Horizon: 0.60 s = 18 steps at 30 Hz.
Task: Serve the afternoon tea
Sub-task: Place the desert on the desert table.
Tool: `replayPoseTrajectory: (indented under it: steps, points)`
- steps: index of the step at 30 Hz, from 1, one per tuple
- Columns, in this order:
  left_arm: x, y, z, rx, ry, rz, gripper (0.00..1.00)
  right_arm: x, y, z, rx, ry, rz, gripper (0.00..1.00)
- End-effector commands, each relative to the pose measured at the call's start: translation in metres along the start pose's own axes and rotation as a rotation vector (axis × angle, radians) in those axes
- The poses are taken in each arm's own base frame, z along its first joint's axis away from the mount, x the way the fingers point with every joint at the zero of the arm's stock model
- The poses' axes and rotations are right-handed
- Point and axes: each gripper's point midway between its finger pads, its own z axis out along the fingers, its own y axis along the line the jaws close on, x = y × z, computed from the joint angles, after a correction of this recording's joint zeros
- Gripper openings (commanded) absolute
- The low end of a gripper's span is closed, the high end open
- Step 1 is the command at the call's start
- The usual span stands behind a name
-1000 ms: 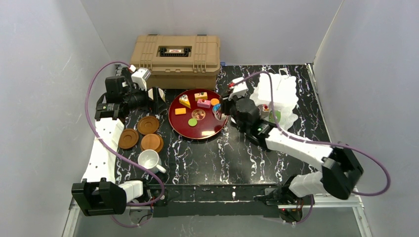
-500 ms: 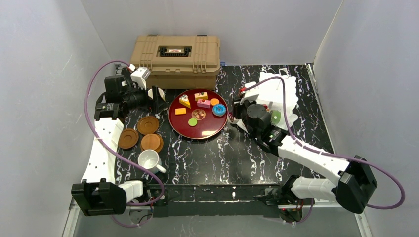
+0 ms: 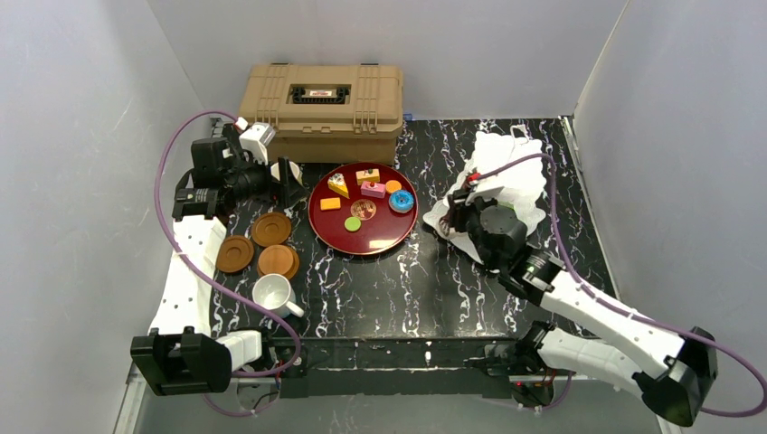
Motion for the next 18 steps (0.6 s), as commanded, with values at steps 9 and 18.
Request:
replayPoseTrajectory:
  steps: [9,18]
  points:
    - [-0.025,-0.023,-0.005,0.068,-0.04,0.015,0.73,-0.001,-0.056,-0.049,0.172,0.064,0.023,0.14]
    - [-0.028,-0.044,-0.002,0.107,-0.037,0.055,0.73,-0.022,-0.085,-0.077,0.256,0.048,0.023,0.16]
